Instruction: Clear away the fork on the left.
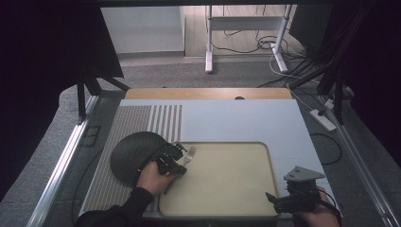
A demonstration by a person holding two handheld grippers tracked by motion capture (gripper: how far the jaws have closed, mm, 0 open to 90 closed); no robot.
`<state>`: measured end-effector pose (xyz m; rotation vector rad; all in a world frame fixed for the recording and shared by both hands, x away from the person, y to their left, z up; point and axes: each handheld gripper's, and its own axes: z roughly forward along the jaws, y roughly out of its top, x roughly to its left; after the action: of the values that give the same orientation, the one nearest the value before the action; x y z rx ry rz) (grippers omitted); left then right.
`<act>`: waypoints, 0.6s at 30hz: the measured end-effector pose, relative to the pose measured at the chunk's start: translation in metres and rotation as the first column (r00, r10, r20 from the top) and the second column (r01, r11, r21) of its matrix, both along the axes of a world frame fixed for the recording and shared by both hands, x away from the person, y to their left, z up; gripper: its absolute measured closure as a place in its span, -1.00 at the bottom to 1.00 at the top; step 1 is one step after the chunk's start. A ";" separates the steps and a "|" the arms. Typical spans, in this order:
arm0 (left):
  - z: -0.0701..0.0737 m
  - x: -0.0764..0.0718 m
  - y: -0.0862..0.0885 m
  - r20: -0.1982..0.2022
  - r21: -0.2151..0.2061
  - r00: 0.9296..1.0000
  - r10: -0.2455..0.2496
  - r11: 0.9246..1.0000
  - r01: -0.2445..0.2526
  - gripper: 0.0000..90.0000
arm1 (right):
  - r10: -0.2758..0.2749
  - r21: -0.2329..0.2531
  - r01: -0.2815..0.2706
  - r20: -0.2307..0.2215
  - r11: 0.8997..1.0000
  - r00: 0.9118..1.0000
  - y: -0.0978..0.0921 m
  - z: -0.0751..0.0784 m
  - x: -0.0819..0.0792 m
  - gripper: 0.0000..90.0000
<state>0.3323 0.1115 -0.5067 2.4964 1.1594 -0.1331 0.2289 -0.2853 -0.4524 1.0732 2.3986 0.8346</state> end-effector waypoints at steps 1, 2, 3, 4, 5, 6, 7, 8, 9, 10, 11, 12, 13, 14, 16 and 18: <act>0.000 0.001 0.003 -0.001 0.002 1.000 0.005 1.000 -0.005 0.97 | 0.000 0.000 0.000 0.000 1.000 1.000 0.000 0.000 0.000 -1.00; 0.000 0.002 0.006 -0.003 0.003 1.000 0.012 1.000 -0.012 0.97 | 0.000 0.001 0.000 0.000 1.000 1.000 0.000 0.000 0.000 -1.00; 0.000 0.003 0.009 -0.005 0.007 1.000 0.021 1.000 -0.020 0.97 | 0.000 0.000 0.000 -0.001 1.000 1.000 0.000 0.000 0.000 -1.00; 0.000 0.004 0.012 -0.007 0.010 1.000 0.028 1.000 -0.028 0.97 | 0.000 0.000 0.000 -0.001 1.000 1.000 0.000 0.000 0.000 -1.00; 0.000 0.004 0.015 -0.009 0.012 0.999 0.034 0.999 -0.034 0.96 | 0.000 0.000 0.000 -0.001 1.000 1.000 0.000 0.000 0.000 -1.00; 0.000 0.005 0.018 -0.010 0.015 0.999 0.044 0.999 -0.044 0.96 | 0.000 -0.001 0.000 -0.001 1.000 1.000 0.000 0.000 0.000 -1.00; 0.000 0.006 0.020 -0.009 0.020 0.999 0.049 0.999 -0.048 0.95 | 0.001 -0.001 -0.001 -0.001 1.000 1.000 0.000 0.000 0.000 -1.00; 0.000 0.006 0.022 -0.008 0.020 0.999 0.052 0.998 -0.051 0.95 | 0.001 -0.001 -0.001 -0.001 1.000 1.000 0.000 0.000 0.000 -1.00; 0.000 0.006 0.023 -0.010 0.016 0.998 0.055 0.998 -0.054 0.94 | 0.001 -0.001 -0.001 -0.001 1.000 1.000 0.000 0.000 0.000 -1.00; 0.000 0.007 0.024 -0.011 0.010 0.998 0.055 0.998 -0.055 0.93 | 0.000 -0.001 0.000 -0.001 1.000 1.000 0.000 0.000 0.000 -1.00; 0.000 0.007 0.024 -0.011 0.006 0.999 0.053 0.999 -0.053 0.91 | 0.000 -0.001 0.000 -0.002 1.000 1.000 0.000 0.000 0.000 -1.00; 0.000 0.007 0.024 -0.009 0.003 0.999 0.049 0.999 -0.049 0.87 | 0.000 -0.001 0.000 -0.001 1.000 1.000 0.000 0.000 0.000 -1.00; 0.001 0.007 0.024 -0.003 -0.001 0.999 0.046 0.999 -0.046 0.84 | 0.000 -0.001 0.000 -0.001 1.000 1.000 0.000 0.000 0.000 -1.00; 0.002 0.006 0.024 0.004 -0.008 0.999 0.046 0.999 -0.046 0.80 | 0.000 -0.001 0.000 -0.001 1.000 1.000 0.000 0.000 0.000 -1.00; 0.005 0.006 0.025 0.024 -0.031 0.999 0.047 0.998 -0.047 0.68 | 0.000 0.000 0.000 -0.001 1.000 1.000 0.000 0.000 0.000 -1.00; 0.009 0.006 0.026 0.049 -0.055 0.998 0.045 0.998 -0.043 0.49 | -0.001 0.001 0.001 -0.001 1.000 1.000 0.000 0.000 0.000 -1.00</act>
<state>0.3383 0.1377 -0.4981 2.4111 1.1737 -0.0877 0.2291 -0.2855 -0.4525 1.0753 2.3986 0.8359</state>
